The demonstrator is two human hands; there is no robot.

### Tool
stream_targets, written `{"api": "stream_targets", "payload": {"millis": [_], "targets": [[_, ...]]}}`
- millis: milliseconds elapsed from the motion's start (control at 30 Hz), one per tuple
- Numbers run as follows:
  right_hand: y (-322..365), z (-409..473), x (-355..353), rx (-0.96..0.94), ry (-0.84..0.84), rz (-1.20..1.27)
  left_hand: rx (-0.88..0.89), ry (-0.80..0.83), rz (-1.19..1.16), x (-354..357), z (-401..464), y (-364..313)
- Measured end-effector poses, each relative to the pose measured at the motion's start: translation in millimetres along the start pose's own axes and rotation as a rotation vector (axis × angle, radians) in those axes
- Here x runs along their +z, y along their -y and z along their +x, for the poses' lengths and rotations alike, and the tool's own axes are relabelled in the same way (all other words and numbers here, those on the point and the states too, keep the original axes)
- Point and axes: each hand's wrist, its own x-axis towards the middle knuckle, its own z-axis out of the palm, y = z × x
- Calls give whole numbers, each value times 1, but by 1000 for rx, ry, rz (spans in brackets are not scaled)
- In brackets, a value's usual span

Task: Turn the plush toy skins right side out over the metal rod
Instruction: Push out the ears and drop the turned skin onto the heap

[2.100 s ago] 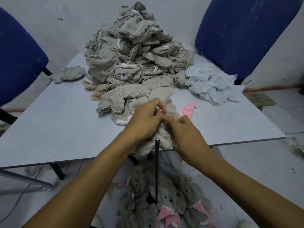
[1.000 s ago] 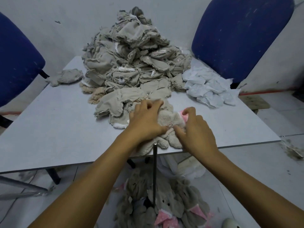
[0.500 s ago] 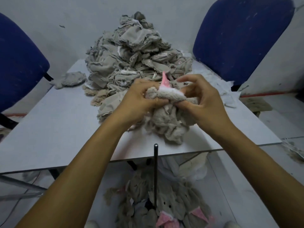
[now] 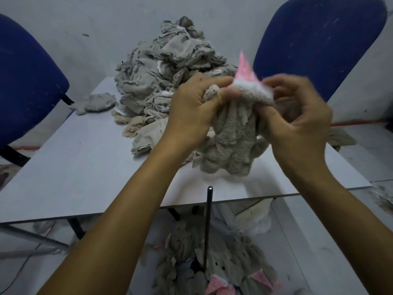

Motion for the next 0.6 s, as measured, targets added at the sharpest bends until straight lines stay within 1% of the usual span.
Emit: {"api": "stream_targets", "payload": {"millis": [67,100,133,200,267,333,367,400,467,500,533,600], "targets": [[6,2,-3,-31,-7,7,-14,56,-93,3,-2,-4],[5,3,-4,12,12,53,-51,63,-158,2,-2,-4],[4,3,-5,92,32,134,-97,55,-207,0,-2,-2],[-5,1,-6,306,57,284,-207,41,-233,-4,-3,6],[-18,-3,-6,497,78,235,-309,78,-151,-6,-7,19],[-36,-6,-4,607,185,78,-341,141,22,-5,-14,34],[-45,-9,-2,608,273,-17,-348,175,89,-4,-19,42],[-53,-14,1,562,388,-157,-356,209,133,-2,-23,49],[-68,-26,8,332,625,-432,-361,266,227,2,-31,60],[-74,-31,13,232,715,-518,-350,290,298,3,-33,64],[-76,-35,19,200,784,-555,-339,320,370,4,-34,68],[-77,-40,32,257,847,-519,-342,397,477,6,-37,76]]}}
